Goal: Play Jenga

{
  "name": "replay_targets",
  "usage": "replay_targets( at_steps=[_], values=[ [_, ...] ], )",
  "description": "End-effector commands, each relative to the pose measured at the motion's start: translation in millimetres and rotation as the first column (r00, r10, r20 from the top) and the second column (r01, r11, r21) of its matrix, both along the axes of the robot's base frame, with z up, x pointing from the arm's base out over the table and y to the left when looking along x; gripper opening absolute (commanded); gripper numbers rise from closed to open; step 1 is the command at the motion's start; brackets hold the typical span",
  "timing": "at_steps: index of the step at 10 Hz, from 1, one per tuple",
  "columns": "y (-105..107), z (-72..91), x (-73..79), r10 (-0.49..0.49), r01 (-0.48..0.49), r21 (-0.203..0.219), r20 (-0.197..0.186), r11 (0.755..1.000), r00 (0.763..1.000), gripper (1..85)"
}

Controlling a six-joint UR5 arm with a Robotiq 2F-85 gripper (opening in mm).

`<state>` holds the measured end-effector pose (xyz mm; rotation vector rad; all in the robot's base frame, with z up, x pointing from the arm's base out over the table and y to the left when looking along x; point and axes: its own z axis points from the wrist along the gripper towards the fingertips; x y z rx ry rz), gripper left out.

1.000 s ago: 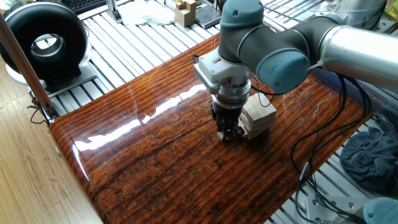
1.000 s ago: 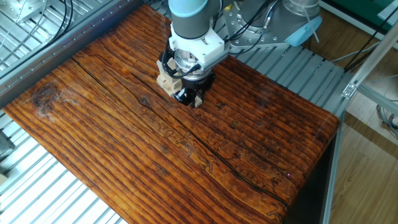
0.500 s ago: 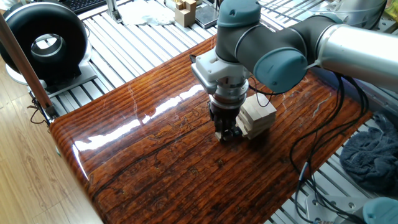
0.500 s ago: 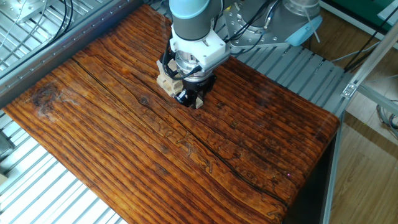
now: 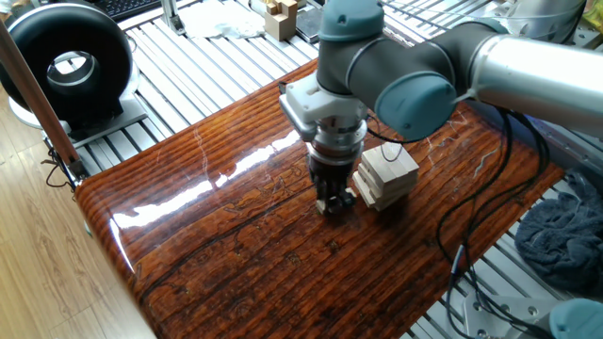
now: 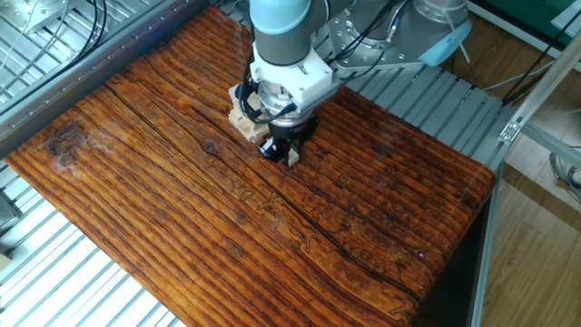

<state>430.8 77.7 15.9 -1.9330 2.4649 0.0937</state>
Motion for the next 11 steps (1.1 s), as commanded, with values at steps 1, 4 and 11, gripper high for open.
replay_targets(
  at_steps=[1, 4, 11],
  values=[
    [25, 13.2, 28.0, -0.030, 0.029, 0.027, 0.023, 0.999, 0.999, 28.3],
    [43, 27.8, 65.2, -0.101, 0.092, 0.086, 0.112, 0.992, 0.989, 74.0],
    [35, 75.6, 105.8, -0.569, 0.568, 0.046, 0.118, 0.822, 0.814, 1.3]
  ],
)
